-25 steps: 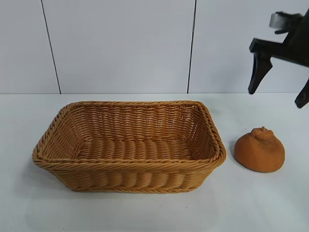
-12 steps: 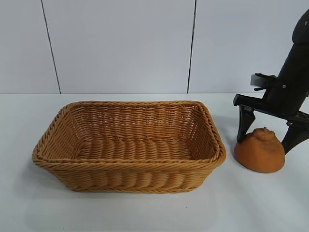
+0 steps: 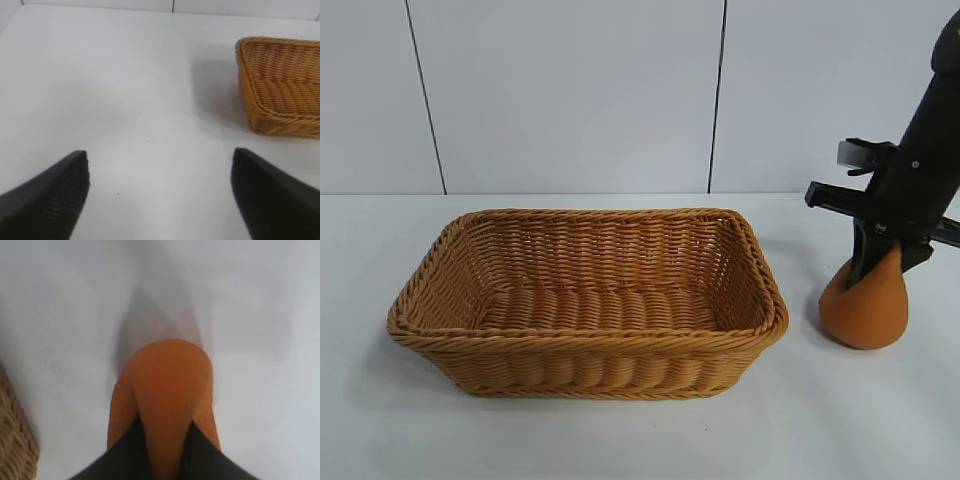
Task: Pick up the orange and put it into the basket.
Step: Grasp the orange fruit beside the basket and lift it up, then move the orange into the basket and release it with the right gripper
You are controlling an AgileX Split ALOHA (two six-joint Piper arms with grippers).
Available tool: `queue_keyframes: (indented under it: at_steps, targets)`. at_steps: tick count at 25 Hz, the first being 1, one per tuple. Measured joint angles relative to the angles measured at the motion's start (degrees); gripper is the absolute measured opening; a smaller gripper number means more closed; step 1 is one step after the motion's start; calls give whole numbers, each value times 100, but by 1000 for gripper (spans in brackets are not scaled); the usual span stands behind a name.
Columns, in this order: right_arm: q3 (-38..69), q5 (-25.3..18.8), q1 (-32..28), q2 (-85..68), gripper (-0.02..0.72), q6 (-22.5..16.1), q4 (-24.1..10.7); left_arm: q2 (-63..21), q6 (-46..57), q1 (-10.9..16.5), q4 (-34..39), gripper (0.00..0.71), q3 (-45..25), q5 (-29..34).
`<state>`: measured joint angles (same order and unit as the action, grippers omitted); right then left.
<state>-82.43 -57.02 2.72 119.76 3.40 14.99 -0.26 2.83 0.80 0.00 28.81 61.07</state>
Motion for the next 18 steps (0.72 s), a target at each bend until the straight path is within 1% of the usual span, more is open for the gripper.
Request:
queue_keyframes:
  at_steps: [11, 15, 18]
  targets:
    - [-402, -150, 0, -1487, 43, 51, 10, 0, 0, 0, 0, 557, 0, 0]
    - [-501, -248, 15, -1722, 43, 51, 230, 0, 0, 0, 0, 557, 0, -12]
    - [-502, -260, 211, -1746, 43, 51, 292, 0, 0, 0, 0, 557, 0, -16]
